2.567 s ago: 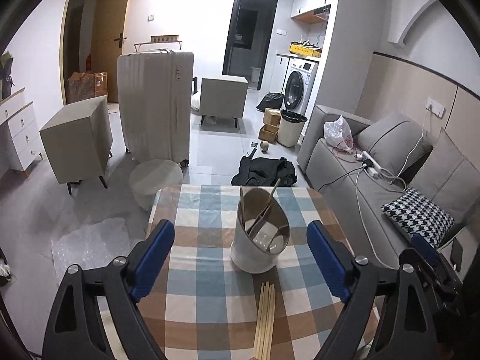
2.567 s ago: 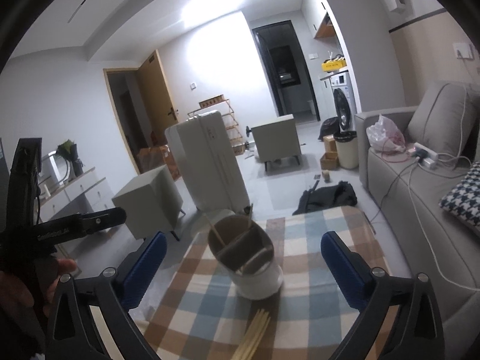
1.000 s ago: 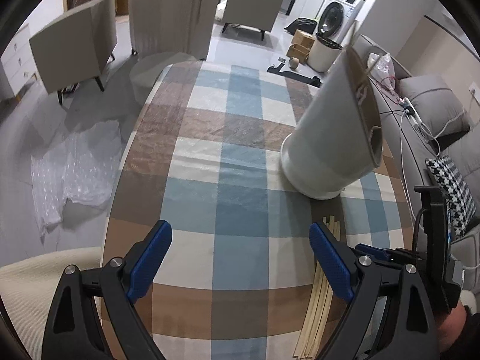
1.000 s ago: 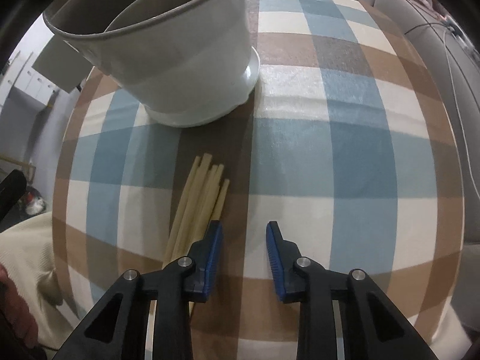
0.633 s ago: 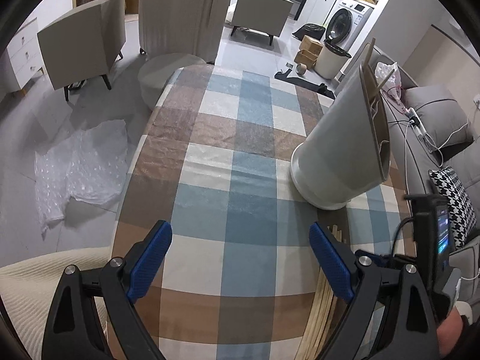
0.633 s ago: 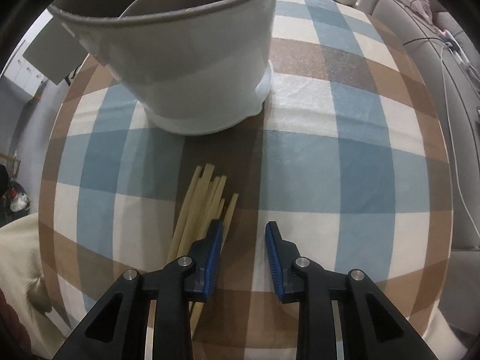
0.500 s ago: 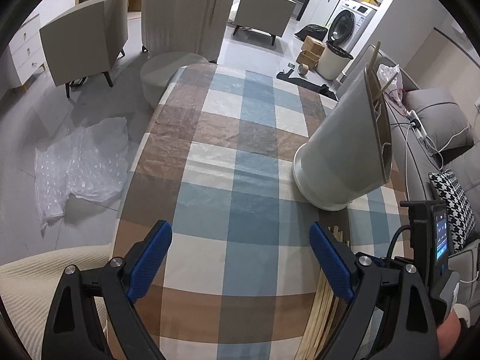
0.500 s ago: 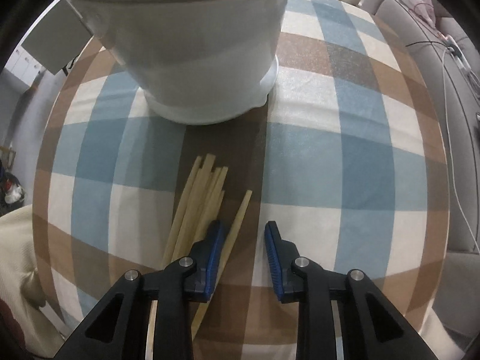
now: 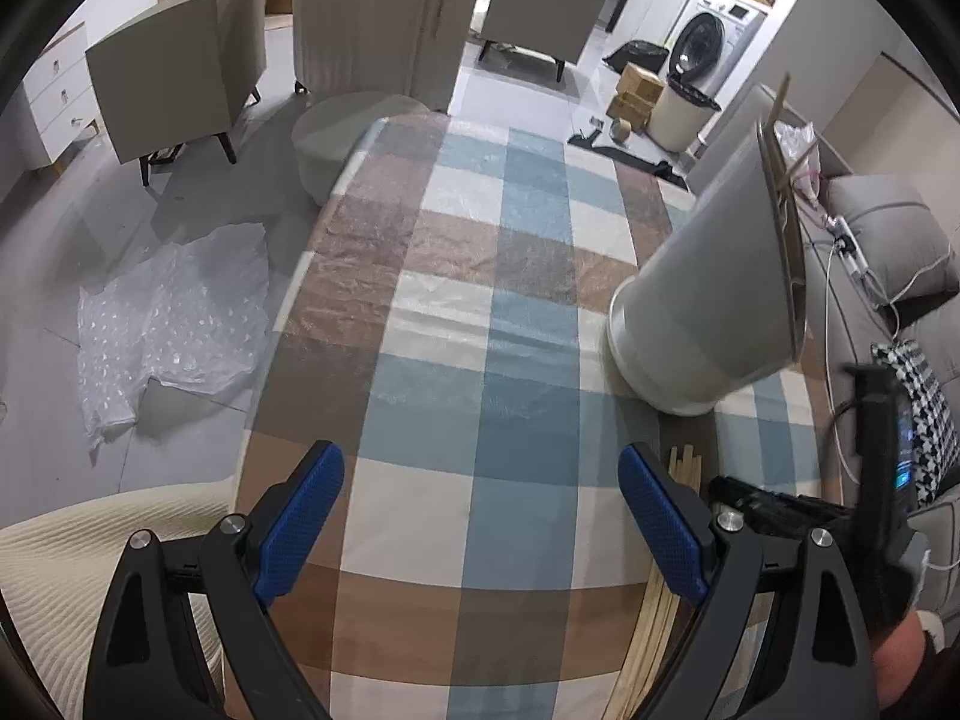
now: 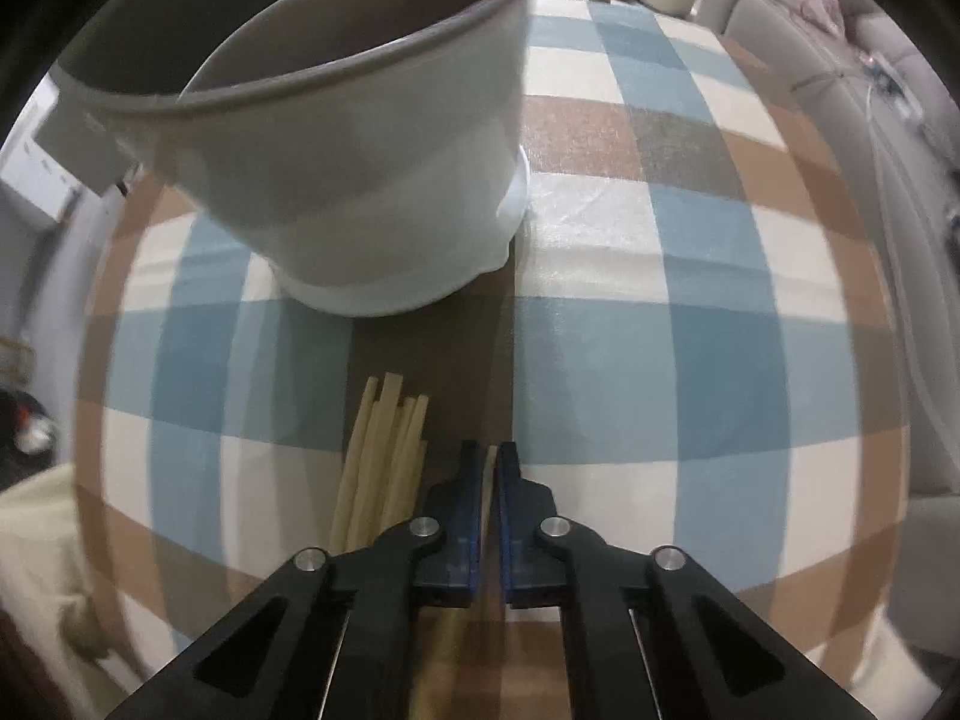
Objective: Organize utensils
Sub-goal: 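Lower both tools back to the chopstick bundle and close the right tool on one, then close the left tool on a chopstick while the right tool holds its chopstick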
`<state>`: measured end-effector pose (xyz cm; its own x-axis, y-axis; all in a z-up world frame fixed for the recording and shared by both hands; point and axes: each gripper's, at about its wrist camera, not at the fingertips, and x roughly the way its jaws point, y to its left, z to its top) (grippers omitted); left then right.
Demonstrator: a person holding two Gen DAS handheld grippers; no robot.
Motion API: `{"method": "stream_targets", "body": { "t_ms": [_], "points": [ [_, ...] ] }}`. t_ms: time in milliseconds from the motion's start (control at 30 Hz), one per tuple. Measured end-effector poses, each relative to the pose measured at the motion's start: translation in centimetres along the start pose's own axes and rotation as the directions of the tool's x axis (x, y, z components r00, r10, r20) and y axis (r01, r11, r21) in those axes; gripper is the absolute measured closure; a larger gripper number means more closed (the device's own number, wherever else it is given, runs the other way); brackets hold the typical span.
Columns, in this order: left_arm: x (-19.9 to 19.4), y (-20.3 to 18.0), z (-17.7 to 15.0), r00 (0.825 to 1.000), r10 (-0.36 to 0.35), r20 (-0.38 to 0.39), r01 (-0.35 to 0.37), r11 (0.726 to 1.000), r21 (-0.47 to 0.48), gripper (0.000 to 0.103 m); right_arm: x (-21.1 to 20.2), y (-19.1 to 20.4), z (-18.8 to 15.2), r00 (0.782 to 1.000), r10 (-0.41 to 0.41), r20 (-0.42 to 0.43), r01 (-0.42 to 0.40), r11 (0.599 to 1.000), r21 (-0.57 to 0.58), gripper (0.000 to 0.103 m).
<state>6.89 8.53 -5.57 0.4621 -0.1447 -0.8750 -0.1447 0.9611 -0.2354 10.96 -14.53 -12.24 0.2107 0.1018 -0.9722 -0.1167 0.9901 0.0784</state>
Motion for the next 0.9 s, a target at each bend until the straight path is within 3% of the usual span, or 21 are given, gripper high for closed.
{"method": "stream_targets", "body": {
  "t_ms": [133,267,400,667,900],
  "points": [
    [1.4,-1.5,-1.0,0.997,-0.017,-0.077,0.021,0.998,0.059,0.013,-1.0,-3.4,-0.6,0.996,0.074,0.040,-0.078,0.990,0.115,0.100],
    [3.6,-3.7,-2.5,0.980,-0.039,-0.194,0.066,0.989,0.135,0.013,-2.9,-7.4,-1.8,0.979,0.170,0.111,-0.192,0.954,0.231,0.100],
    [5.1,-5.3,-3.9,0.963,-0.031,-0.269,0.083,0.979,0.186,0.013,-4.6,-10.9,-2.6,0.948,0.265,0.179,-0.312,0.887,0.341,0.100],
    [6.8,-6.8,-5.3,0.949,0.022,-0.315,0.048,0.976,0.213,0.013,-5.9,-15.7,-4.0,0.880,0.375,0.291,-0.474,0.733,0.489,0.100],
    [7.2,-8.2,-6.5,0.949,0.102,-0.298,-0.007,0.952,0.306,0.013,-6.6,-15.1,-3.9,0.869,0.380,0.316,-0.489,0.755,0.437,0.101]
  ]
}}
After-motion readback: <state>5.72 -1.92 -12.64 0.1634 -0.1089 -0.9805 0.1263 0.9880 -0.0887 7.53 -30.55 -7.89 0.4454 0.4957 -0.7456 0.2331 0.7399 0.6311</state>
